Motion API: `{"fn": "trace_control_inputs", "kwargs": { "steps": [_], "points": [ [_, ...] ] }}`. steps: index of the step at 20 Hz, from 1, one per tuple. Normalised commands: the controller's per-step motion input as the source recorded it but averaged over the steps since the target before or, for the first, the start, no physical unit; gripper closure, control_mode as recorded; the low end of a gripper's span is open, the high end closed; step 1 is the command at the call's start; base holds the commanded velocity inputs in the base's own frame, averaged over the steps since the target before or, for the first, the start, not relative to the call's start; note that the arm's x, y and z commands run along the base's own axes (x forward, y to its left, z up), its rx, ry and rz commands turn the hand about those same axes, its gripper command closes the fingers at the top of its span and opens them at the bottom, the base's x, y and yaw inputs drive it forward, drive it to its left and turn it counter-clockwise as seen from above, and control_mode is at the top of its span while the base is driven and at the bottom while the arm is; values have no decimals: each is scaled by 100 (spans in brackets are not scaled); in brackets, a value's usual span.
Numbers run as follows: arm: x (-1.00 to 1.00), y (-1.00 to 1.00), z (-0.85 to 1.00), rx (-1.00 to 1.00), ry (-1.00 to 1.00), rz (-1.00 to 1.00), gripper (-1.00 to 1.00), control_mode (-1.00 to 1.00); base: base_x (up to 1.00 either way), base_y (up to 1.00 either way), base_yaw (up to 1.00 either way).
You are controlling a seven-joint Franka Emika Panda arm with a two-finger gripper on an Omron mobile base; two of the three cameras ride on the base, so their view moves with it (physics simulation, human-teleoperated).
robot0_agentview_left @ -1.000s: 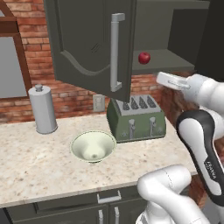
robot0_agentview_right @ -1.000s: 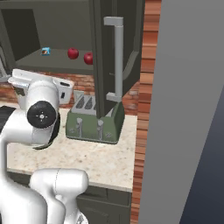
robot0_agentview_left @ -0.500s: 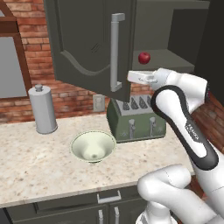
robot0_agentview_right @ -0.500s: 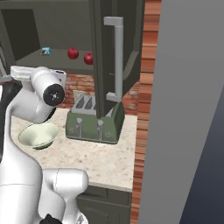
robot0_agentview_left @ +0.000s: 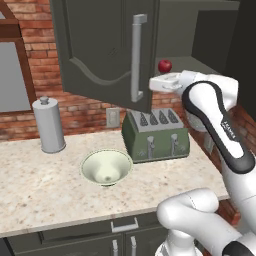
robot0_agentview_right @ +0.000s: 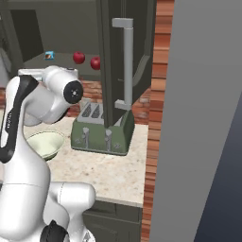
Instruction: Open the cabinet. Pick the apple and apple from the cabinet and place them into the bowl. Then close the cabinet.
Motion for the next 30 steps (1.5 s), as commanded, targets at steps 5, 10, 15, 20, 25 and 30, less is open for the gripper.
{"fn": "trace_control_inputs", "kwargs": {
  "steps": [5,10,15,20,25,30],
  "points": [
    [0,100,-28,-26,0,10,-100,-100,0,0,0],
    [0,100,-40,-21,0,4,-100,-100,0,0,0],
    [7,100,-51,-15,0,0,-100,-100,0,0,0],
    [8,100,-61,-5,0,0,-100,-100,0,0,0],
    [36,100,-88,0,0,0,-100,-100,0,0,0],
    [85,100,-90,1,0,0,-100,-100,0,0,0]
  ]
}}
